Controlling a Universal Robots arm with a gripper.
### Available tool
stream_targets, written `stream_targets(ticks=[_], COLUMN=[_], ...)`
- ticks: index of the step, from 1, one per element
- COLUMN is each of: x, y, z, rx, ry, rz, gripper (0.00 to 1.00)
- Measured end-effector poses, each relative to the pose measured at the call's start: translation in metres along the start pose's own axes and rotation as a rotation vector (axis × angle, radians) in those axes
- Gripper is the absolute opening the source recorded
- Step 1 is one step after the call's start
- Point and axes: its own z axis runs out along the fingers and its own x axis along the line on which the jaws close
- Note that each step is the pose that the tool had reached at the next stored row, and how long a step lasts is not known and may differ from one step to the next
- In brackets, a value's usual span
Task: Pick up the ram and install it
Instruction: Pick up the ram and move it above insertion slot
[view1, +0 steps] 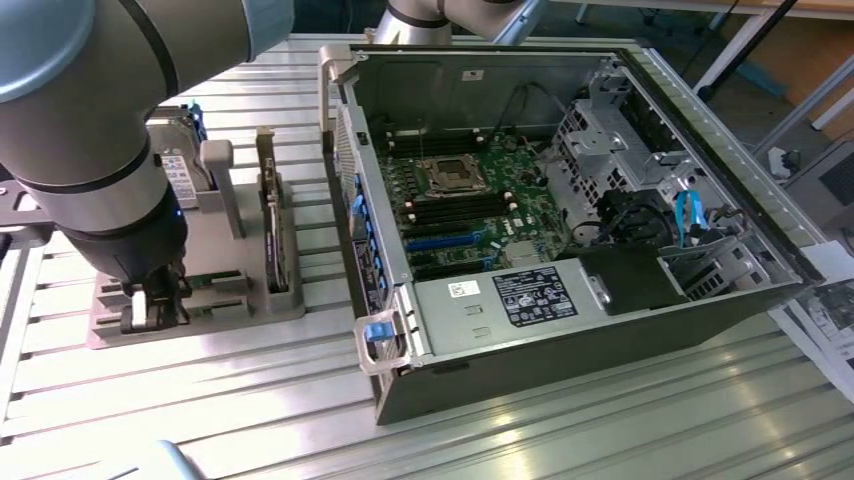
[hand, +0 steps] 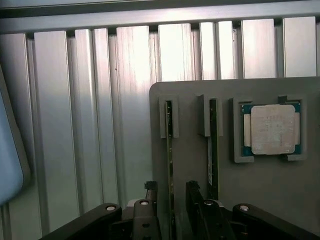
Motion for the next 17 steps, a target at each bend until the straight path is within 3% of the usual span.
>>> stream_targets(ticks=[5,13,17], x=[-0.0001,-0.0001,-0.0001], y=[0.0002,0.0002,0.0003], z=[0.0075,0.0076,0.0076], rx=[0.0,0.0,0.0], ry=[0.0,-0.0001,0.0], rz=[0.0,0.0,0.0], gripper=[0.36,0.35,0.13])
